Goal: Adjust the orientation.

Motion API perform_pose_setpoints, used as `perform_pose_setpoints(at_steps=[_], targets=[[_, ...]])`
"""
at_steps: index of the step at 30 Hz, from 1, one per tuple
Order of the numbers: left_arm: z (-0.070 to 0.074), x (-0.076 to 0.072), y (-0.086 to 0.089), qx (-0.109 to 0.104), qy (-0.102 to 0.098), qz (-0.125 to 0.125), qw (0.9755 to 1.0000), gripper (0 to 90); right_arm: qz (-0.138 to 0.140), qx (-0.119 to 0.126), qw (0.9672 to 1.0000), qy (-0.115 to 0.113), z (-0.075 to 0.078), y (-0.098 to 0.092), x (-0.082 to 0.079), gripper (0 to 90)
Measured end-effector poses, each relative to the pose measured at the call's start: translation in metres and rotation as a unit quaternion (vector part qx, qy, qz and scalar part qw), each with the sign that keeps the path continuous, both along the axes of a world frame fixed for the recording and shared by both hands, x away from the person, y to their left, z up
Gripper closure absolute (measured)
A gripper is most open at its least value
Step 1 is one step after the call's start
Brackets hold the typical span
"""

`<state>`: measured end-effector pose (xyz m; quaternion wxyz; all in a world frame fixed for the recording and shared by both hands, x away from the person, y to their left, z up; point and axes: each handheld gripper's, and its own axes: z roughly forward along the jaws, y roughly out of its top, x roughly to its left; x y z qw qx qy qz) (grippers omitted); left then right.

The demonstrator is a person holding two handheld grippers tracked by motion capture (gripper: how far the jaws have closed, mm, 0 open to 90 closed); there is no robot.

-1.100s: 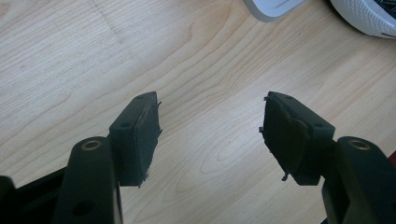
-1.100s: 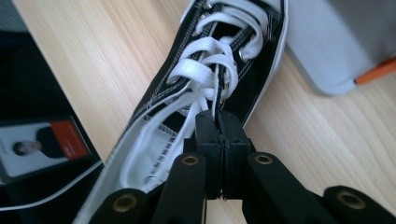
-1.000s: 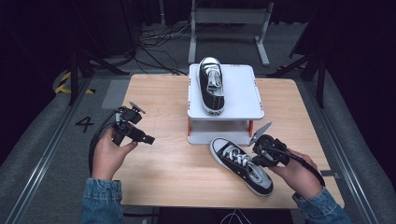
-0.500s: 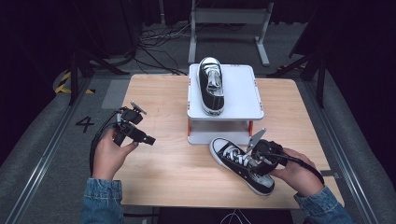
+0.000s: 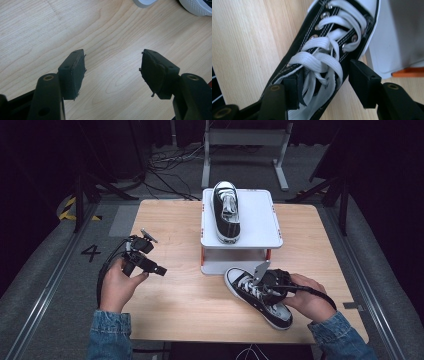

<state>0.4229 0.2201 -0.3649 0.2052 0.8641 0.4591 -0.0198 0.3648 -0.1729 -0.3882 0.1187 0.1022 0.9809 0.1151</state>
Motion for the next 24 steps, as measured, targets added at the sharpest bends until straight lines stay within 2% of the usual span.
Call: perform_pose_setpoints(at_steps=[3, 5, 8, 11, 14, 18, 21, 24], targets=[[-0.001, 0.000, -0.002, 0.001, 0.002, -0.003, 1.0000, 36.6, 0.004, 0.005, 1.0000, 0.005, 0.001, 0.008, -0.001, 47.8], [-0.001, 0.000, -0.002, 0.000, 0.001, -0.004, 1.0000, 36.6, 0.012, -0.002, 0.9999, 0.007, -0.001, 0.015, -0.003, 48.5], [-0.002, 0.000, -0.001, -0.001, 0.000, -0.001, 1.0000, 36.6, 0.020, 0.000, 0.9996, 0.022, -0.002, 0.023, -0.008, 53.6], [-0.002, 0.001, 0.000, -0.002, 0.002, -0.001, 1.0000, 36.6, 0.005, 0.010, 0.9987, 0.050, -0.003, 0.024, -0.007, 60.3], [-0.002, 0.000, 0.001, -0.002, 0.001, -0.002, 1.0000, 36.6, -0.013, 0.016, 0.9978, 0.063, -0.003, 0.021, -0.006, 67.5], [-0.002, 0.000, 0.001, -0.002, 0.002, -0.002, 1.0000, 36.6, -0.035, 0.024, 0.9965, 0.072, 0.000, 0.017, -0.007, 74.2], [-0.002, 0.001, 0.001, -0.004, 0.003, 0.000, 1.0000, 36.6, -0.050, 0.041, 0.9955, 0.070, 0.004, 0.016, -0.006, 76.0], [-0.002, 0.001, 0.003, -0.004, 0.000, 0.000, 1.0000, 36.7, -0.057, 0.044, 0.9953, 0.066, 0.008, 0.015, -0.005, 76.9]])
